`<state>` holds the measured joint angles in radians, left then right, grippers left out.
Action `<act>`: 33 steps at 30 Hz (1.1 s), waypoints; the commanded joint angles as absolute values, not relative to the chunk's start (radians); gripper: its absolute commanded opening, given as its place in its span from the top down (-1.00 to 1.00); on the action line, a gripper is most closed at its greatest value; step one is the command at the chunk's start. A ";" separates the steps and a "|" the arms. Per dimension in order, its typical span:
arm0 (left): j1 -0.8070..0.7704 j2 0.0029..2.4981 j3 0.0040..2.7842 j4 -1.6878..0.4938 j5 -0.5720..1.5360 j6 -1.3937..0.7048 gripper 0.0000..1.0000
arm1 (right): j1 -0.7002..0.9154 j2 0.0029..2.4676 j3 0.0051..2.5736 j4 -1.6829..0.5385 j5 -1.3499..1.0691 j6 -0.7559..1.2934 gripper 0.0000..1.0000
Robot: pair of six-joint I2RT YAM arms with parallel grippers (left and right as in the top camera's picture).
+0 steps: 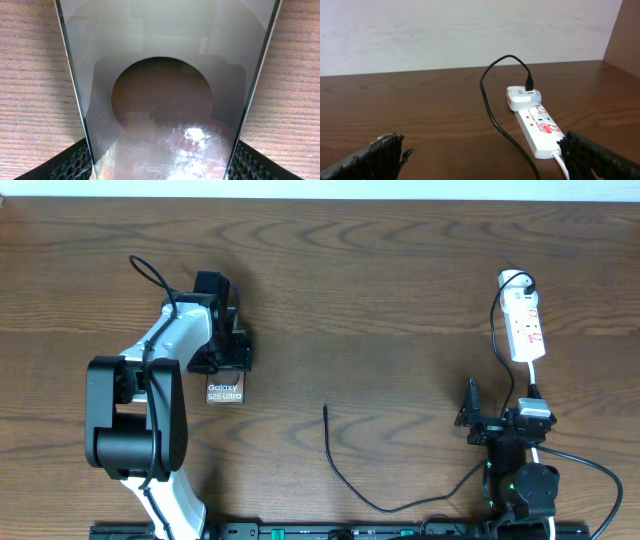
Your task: Plug charger to phone and switch on socket
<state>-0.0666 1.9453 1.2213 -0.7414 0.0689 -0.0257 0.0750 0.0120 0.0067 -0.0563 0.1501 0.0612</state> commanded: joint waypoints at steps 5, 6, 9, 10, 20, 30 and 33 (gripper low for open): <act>-0.063 1.966 1.193 -0.738 0.068 -0.027 -0.36 | 0.076 0.011 0.006 -0.061 0.151 0.074 -0.99; -0.063 1.966 1.193 -0.738 0.068 -0.027 -0.37 | 0.076 0.011 0.006 -0.061 0.151 0.074 -0.99; -0.063 1.966 1.193 -0.738 0.068 -0.027 -0.41 | 0.076 0.011 0.006 -0.061 0.151 0.074 -0.99; -0.063 1.966 1.193 -0.738 0.068 -0.027 -0.57 | 0.076 0.011 0.006 -0.061 0.151 0.074 -0.98; -0.063 1.966 1.193 -0.738 0.068 -0.027 -0.70 | 0.076 0.011 0.006 -0.061 0.151 0.074 -0.98; -0.063 1.966 1.193 -0.738 0.068 -0.027 -0.70 | 0.076 0.011 0.006 -0.061 0.151 0.074 -0.99; -0.063 1.966 1.193 -0.738 0.068 -0.027 -0.69 | 0.076 0.011 0.006 -0.061 0.151 0.074 -0.99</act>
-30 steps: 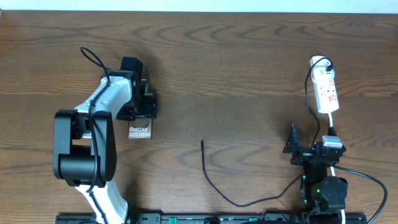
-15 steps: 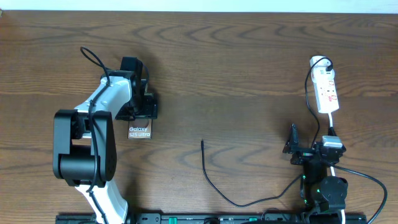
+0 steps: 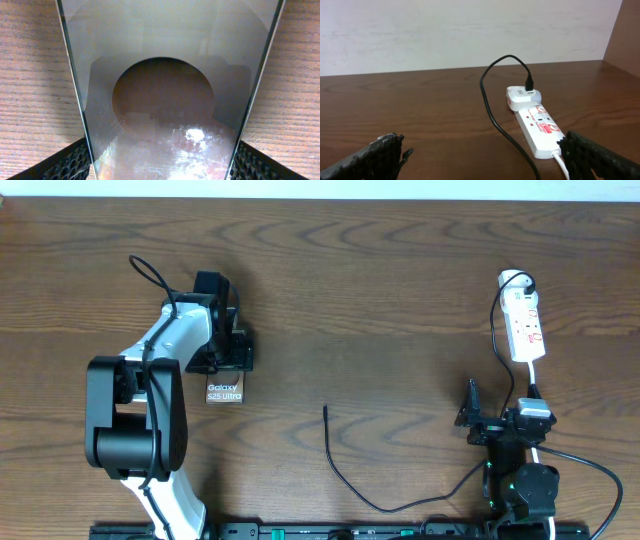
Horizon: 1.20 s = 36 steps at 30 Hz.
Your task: Plug charger to phone and switch on socket
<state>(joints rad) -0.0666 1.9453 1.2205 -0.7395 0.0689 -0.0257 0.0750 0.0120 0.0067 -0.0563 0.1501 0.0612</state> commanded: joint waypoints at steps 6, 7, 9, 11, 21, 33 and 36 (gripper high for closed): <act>-0.063 1.966 1.193 -0.738 0.068 -0.027 -0.61 | 0.076 0.011 0.006 -0.061 0.151 0.074 -0.99; -0.063 1.966 1.193 -0.738 0.068 -0.027 -0.61 | 0.076 0.011 0.006 -0.061 0.151 0.073 -0.99; -0.063 1.966 1.193 -0.738 0.067 -0.027 -0.60 | 0.076 0.011 0.006 -0.061 0.151 0.074 -0.99; -0.063 1.966 1.193 -0.738 0.067 -0.027 -0.59 | 0.076 0.011 0.006 -0.061 0.151 0.074 -0.98; -0.063 1.966 1.193 -0.738 0.067 -0.027 -0.36 | 0.076 0.011 0.006 -0.061 0.151 0.074 -0.99; -0.063 1.966 1.193 -0.742 0.068 -0.027 0.63 | 0.076 0.011 0.006 -0.061 0.151 0.074 -0.98; -0.063 1.966 1.193 -0.741 0.067 -0.027 0.85 | 0.076 0.011 0.006 -0.061 0.151 0.074 -0.99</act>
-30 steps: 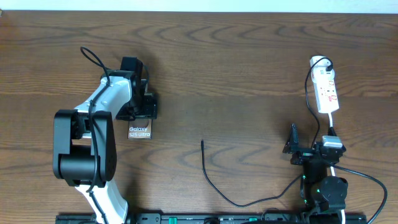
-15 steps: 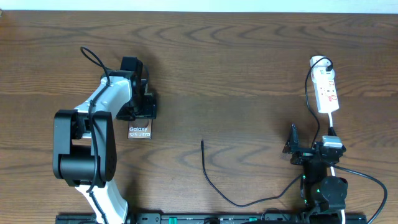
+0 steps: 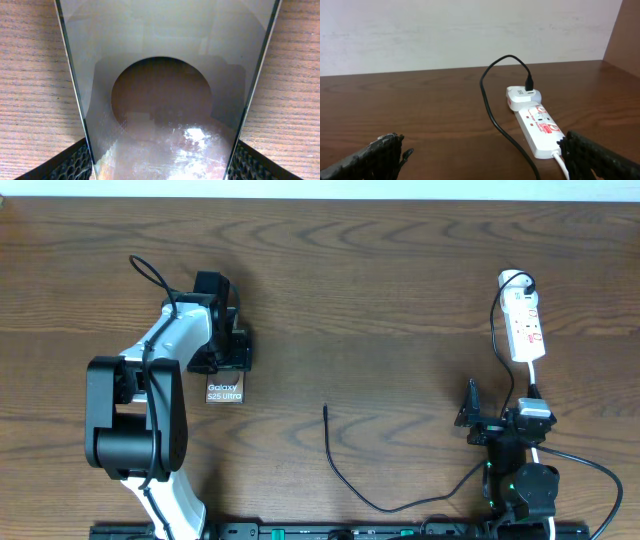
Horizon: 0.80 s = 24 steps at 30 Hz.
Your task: Plug charger to phone and switch on socket
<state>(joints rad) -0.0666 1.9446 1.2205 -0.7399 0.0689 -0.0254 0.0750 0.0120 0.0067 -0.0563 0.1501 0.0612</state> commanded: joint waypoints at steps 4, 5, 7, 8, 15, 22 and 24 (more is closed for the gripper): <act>-0.063 1.966 1.193 -0.741 0.067 -0.027 0.85 | 0.076 0.011 0.006 -0.061 0.151 0.074 -0.98; -0.063 1.966 1.193 -0.741 0.067 -0.027 0.85 | 0.076 0.011 0.006 -0.061 0.151 0.074 -0.99; -0.063 1.966 1.196 -0.742 0.067 -0.027 0.85 | 0.076 0.011 0.006 -0.061 0.151 0.074 -0.98; -0.063 1.966 1.199 -0.742 0.067 -0.027 0.85 | 0.076 0.011 0.006 -0.061 0.151 0.073 -0.99; -0.063 1.964 1.241 -0.758 0.067 -0.027 0.86 | 0.076 0.011 0.006 -0.061 0.151 0.074 -0.98; -0.063 1.944 1.266 -0.766 0.067 -0.027 0.85 | 0.076 0.011 0.006 -0.061 0.151 0.074 -0.99; -0.063 1.932 1.271 -0.768 0.067 -0.027 0.85 | 0.076 0.011 0.006 -0.061 0.151 0.073 -0.99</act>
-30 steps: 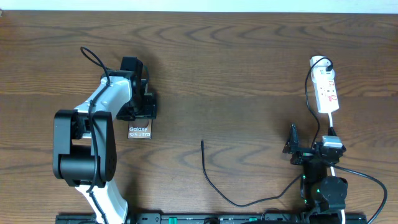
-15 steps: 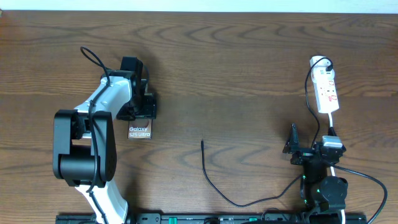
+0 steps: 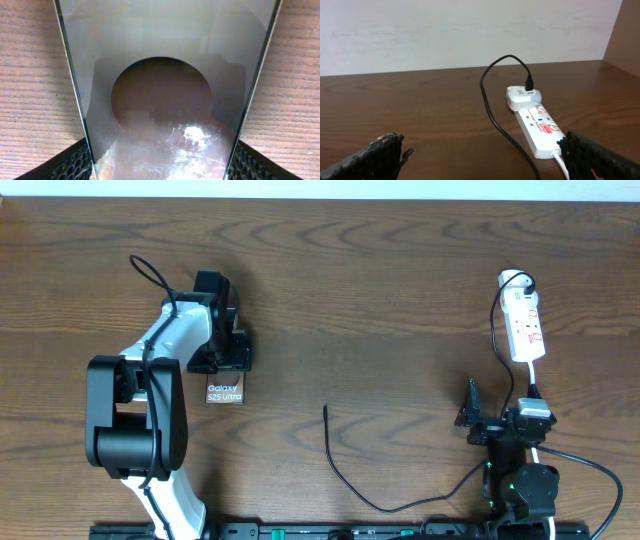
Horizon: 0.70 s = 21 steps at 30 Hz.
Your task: Plug charger to phone and switch on socket
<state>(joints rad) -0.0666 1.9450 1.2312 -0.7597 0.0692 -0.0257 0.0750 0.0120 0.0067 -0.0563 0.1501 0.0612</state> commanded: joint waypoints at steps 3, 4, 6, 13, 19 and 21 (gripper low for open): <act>-0.063 1.910 1.278 -0.769 0.067 -0.027 0.86 | 0.076 0.011 0.006 -0.061 0.151 0.074 -0.98; -0.063 1.903 1.280 -0.769 0.067 -0.027 0.85 | 0.076 0.011 0.006 -0.061 0.151 0.074 -0.99; -0.063 1.885 1.283 -0.769 0.067 -0.027 0.85 | 0.076 0.011 0.006 -0.061 0.151 0.074 -0.99; -0.063 1.850 1.283 -0.780 0.068 -0.027 0.85 | 0.076 0.011 0.006 -0.061 0.151 0.073 -0.98; -0.063 1.829 1.283 -0.783 0.171 -0.027 0.85 | 0.076 0.011 0.006 -0.061 0.151 0.074 -0.99; -0.063 1.827 1.287 -0.783 0.242 -0.027 0.85 | 0.076 0.011 0.006 -0.061 0.151 0.074 -0.98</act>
